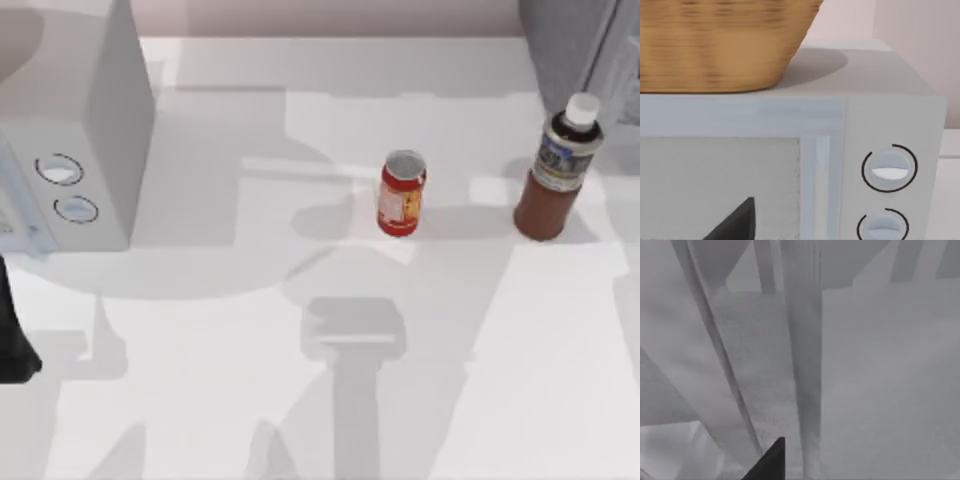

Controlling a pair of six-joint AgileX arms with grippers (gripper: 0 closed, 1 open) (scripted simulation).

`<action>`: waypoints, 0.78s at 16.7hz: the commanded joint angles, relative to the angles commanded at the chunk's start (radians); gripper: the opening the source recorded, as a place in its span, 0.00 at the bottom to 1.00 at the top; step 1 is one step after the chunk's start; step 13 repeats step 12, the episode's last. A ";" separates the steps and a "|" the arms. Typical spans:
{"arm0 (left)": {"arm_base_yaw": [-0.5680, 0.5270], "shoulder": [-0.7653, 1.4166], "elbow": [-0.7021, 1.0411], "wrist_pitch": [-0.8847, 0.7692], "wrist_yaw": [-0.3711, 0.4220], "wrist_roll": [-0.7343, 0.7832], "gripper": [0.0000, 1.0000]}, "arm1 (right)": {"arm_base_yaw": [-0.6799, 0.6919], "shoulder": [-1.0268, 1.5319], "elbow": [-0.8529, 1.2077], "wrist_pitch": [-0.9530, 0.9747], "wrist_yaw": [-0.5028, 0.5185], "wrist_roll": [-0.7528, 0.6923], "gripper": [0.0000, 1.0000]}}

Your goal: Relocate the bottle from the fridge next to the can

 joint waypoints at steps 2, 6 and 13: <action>0.000 0.000 0.000 0.000 0.000 0.000 1.00 | 0.011 0.066 0.087 -0.027 0.005 0.031 1.00; 0.000 0.000 0.000 0.000 0.000 0.000 1.00 | 0.014 0.200 0.261 -0.060 0.005 0.021 1.00; 0.000 0.000 0.000 0.000 0.000 0.000 1.00 | 0.004 0.294 0.343 -0.058 -0.012 -0.066 1.00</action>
